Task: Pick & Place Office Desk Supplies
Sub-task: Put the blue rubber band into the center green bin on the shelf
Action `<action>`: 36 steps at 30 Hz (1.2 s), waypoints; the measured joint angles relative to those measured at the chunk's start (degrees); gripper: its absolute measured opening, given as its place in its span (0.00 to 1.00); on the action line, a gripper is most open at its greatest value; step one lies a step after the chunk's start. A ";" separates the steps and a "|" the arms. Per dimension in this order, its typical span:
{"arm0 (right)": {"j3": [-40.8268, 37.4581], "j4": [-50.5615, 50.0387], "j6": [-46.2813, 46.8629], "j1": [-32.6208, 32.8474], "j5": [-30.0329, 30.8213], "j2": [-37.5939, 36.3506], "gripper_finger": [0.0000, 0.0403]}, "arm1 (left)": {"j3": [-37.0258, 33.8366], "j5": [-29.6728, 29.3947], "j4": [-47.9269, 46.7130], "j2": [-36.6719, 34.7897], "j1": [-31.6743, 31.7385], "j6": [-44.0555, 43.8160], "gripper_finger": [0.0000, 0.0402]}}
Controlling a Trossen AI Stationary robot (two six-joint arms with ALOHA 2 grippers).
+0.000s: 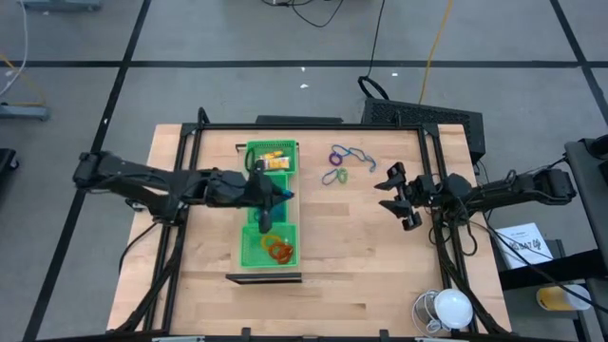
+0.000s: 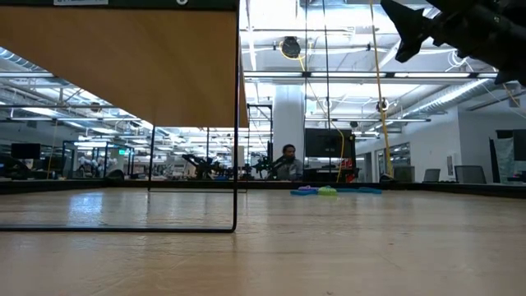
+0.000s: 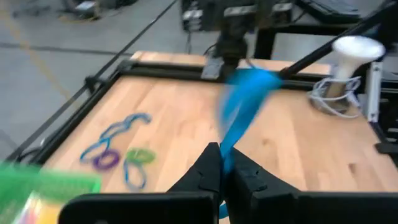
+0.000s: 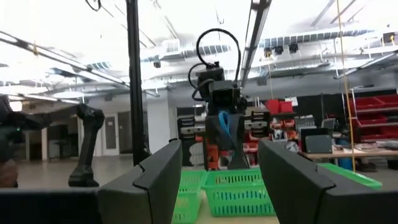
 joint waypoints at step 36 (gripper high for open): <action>0.07 -2.86 -0.44 0.00 1.36 0.46 0.50 | -12.79 -5.46 0.66 -7.83 0.16 -19.91 0.27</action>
